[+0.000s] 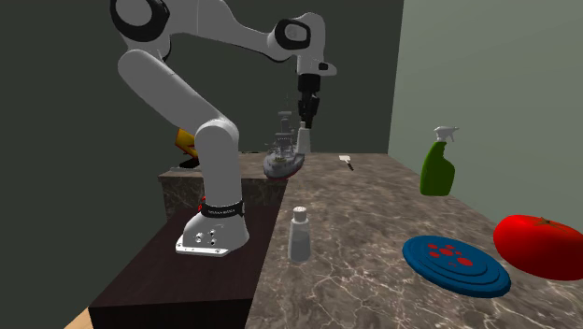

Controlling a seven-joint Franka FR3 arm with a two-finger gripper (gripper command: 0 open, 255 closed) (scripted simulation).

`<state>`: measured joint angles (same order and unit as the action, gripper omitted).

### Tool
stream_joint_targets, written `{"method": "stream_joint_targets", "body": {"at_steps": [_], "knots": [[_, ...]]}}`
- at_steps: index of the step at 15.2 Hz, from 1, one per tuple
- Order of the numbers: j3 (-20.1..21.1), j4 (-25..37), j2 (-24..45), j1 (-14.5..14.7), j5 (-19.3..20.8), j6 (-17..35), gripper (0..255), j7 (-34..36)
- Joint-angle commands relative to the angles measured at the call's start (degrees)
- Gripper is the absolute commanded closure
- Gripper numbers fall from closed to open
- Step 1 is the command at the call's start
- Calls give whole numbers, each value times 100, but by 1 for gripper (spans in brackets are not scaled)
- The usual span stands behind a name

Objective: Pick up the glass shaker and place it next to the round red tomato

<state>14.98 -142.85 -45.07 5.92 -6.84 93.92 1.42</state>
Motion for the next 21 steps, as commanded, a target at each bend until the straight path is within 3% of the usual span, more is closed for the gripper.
{"method": "stream_joint_targets", "body": {"at_steps": [1, 5, 13, 21], "knots": [[-17, 174, 24, -12, 19, -151, 255, 1], [-48, 434, 54, -28, 50, -381, 255, -4], [-690, 1067, 1173, -518, 682, 103, 255, -808], [-1210, 2124, 2496, -890, 1081, 406, 255, -1504]]}}
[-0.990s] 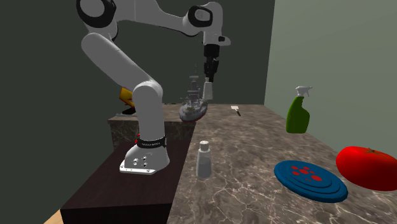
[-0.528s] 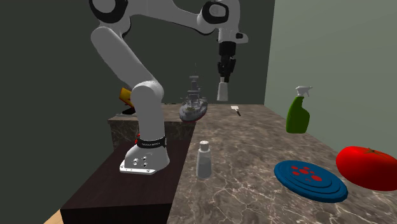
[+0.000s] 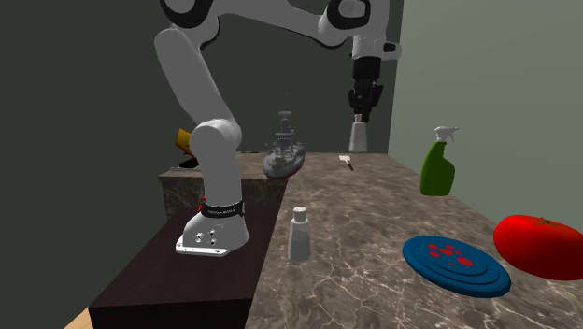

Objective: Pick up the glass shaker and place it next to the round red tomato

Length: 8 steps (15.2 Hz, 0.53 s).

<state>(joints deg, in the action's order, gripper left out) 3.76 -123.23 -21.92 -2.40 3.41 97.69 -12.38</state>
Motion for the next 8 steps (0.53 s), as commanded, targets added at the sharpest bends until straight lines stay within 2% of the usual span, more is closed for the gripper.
{"method": "stream_joint_targets", "body": {"at_steps": [1, 8], "knots": [[-144, 324, 357, -98, 88, 49, 255, -208], [-496, 1664, 1652, -351, 207, 54, 255, -780]]}}
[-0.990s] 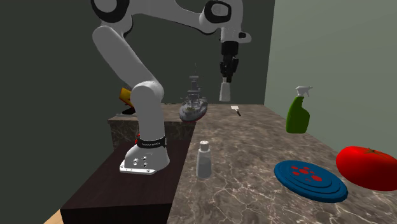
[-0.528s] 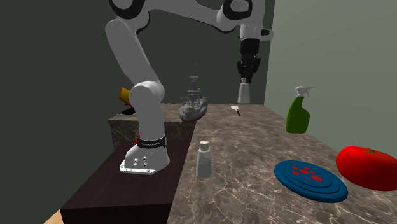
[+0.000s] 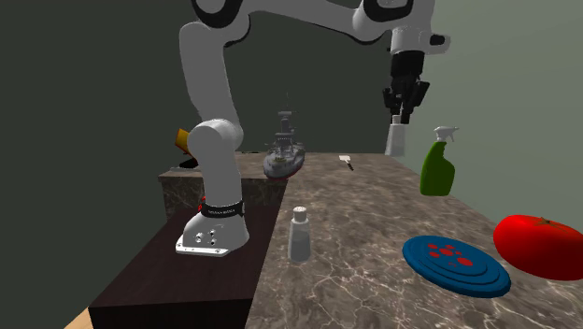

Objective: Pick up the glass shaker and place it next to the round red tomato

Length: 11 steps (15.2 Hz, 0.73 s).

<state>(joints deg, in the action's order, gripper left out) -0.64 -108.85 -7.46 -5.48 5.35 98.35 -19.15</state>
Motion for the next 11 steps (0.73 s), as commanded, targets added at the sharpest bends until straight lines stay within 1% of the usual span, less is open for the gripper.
{"method": "stream_joint_targets", "body": {"at_steps": [1, 5, 6, 11], "knots": [[-99, 450, 402, -78, 15, -33, 255, -183], [-251, 1450, 1225, -227, -9, -181, 255, -503], [-306, 1927, 1593, -294, -33, -279, 255, -634], [-302, 1518, 1574, -300, -27, 111, 255, -601]]}}
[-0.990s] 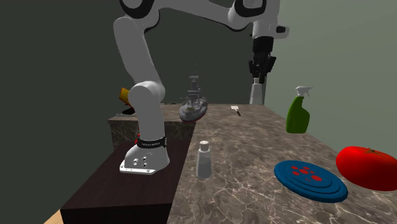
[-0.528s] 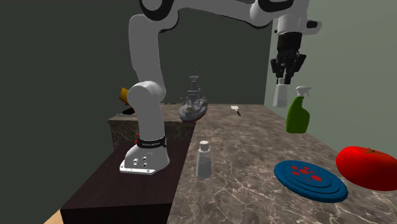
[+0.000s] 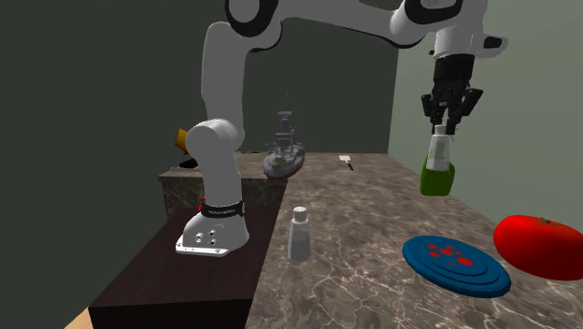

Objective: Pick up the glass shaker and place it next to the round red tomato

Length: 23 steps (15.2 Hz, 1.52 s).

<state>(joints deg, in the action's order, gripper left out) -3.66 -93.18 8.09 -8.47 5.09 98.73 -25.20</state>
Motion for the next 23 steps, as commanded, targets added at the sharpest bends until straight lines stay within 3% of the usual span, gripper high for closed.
{"method": "stream_joint_targets", "body": {"at_steps": [1, 23], "knots": [[0, -126, 19, -1, 1, 149, 255, 11], [-6, -1414, 338, -16, 28, 1750, 255, 139]]}}
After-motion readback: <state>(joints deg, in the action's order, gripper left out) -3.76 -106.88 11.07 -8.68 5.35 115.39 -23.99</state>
